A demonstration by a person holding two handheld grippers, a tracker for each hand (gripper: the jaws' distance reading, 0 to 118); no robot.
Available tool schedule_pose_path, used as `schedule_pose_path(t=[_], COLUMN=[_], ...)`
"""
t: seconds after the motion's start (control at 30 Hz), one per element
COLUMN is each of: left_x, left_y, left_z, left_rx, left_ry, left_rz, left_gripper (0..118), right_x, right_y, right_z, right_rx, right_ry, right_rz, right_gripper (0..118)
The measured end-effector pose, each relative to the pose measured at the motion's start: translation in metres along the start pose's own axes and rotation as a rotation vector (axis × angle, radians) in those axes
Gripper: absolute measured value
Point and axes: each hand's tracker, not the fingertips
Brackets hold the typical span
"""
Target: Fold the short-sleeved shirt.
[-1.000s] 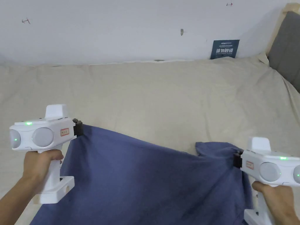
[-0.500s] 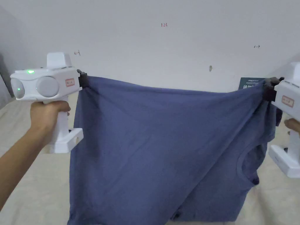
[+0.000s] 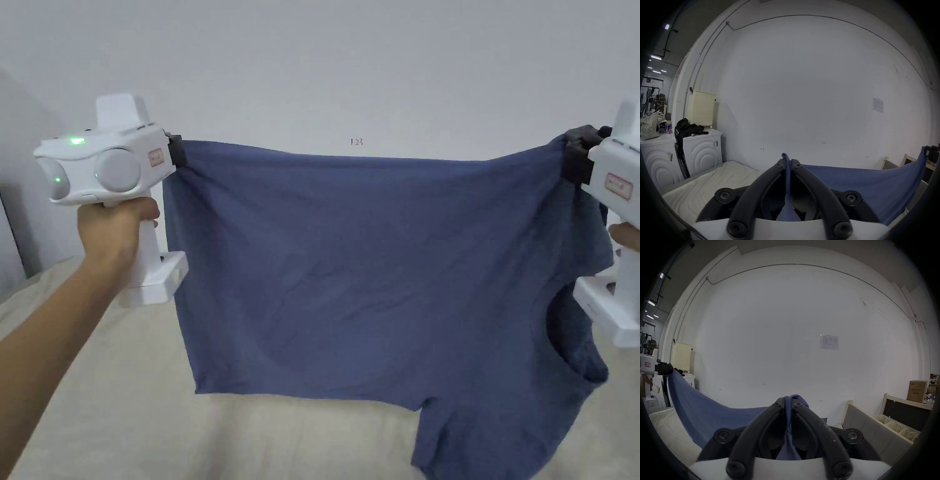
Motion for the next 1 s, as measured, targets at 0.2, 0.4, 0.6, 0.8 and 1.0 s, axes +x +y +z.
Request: schedule_pose_path(t=[0.2,0.4,0.6,0.8,1.0], left_x=[-0.002,0.001,-0.009,-0.043,-0.068], left_y=[-0.060,-0.153,-0.240,-0.316,-0.360], left_z=[-0.024,-0.036,-0.007,0.055,0.145], left_rx=[-0.067,-0.206,-0.333,-0.470,-0.585], left_ry=[-0.007,-0.011,-0.021,-0.011,0.002], left_rz=[-0.013,-0.102,-0.154,-0.148,-0.151], left_gripper=[5,5,5,5,5], right_x=[0.010,0.015,0.015,0.010,0.000], right_y=[-0.062,-0.160,-0.249,-0.307,-0.334], right_z=[-0.019,-0.030,-0.004,0.066,0.154], right_rx=[-0.072,-0.245,-0.414,-0.544,-0.628], right_ry=[0.024,0.048,0.080,0.131,0.147], right_rz=[-0.024,-0.092,-0.159,-0.205,-0.276], right_gripper=[9,9,9,9,9])
